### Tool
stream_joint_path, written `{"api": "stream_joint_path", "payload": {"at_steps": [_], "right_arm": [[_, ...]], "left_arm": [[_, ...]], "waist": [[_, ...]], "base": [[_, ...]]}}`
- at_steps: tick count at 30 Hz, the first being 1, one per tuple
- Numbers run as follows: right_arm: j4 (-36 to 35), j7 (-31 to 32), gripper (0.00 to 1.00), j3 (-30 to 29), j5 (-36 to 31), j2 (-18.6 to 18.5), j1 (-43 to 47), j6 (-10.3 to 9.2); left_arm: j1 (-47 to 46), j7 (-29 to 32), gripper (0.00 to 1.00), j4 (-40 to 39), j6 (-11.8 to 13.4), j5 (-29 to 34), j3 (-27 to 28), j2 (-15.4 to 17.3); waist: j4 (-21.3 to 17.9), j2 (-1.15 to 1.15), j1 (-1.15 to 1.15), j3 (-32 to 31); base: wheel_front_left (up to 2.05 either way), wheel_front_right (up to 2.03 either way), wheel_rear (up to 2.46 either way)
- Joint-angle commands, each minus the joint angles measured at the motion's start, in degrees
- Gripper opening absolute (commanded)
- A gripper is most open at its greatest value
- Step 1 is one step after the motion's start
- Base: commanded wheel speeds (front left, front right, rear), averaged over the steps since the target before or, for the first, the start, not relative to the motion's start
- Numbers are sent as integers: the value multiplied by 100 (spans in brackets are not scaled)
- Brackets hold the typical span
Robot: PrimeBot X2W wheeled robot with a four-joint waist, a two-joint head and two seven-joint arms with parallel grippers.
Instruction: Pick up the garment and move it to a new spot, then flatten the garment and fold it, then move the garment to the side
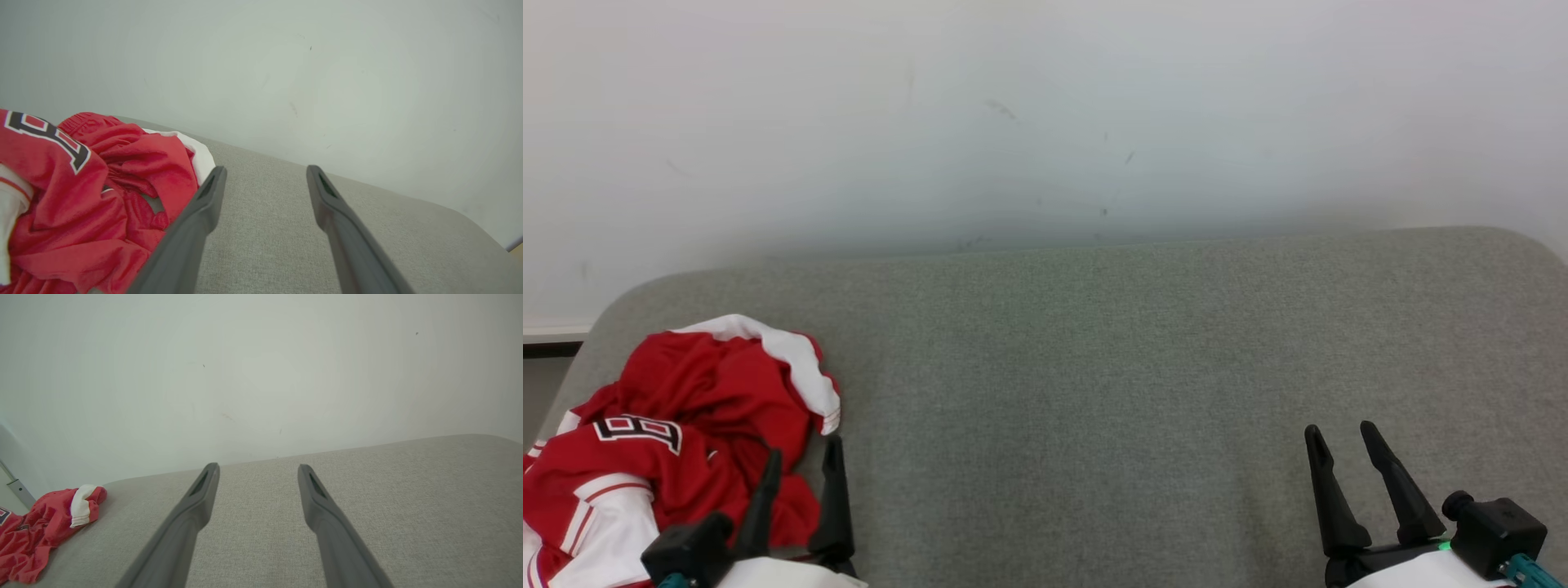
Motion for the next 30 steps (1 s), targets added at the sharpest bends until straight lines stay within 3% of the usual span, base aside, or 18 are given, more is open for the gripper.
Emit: {"api": "stream_joint_path", "payload": {"at_steps": [1, 30], "right_arm": [[-53, -50, 100, 15, -148, -9, -105, -7], [-135, -376, 100, 236, -1118, 20, -87, -9]], "left_arm": [[40, -49, 100, -36, 8, 178, 1, 47], [106, -377, 100, -17, 0, 1235, -14, 49]], "waist": [[-4, 0, 0, -3], [-98, 0, 0, -28]], "base": [[0, 0, 0], [0, 0, 0]]}}
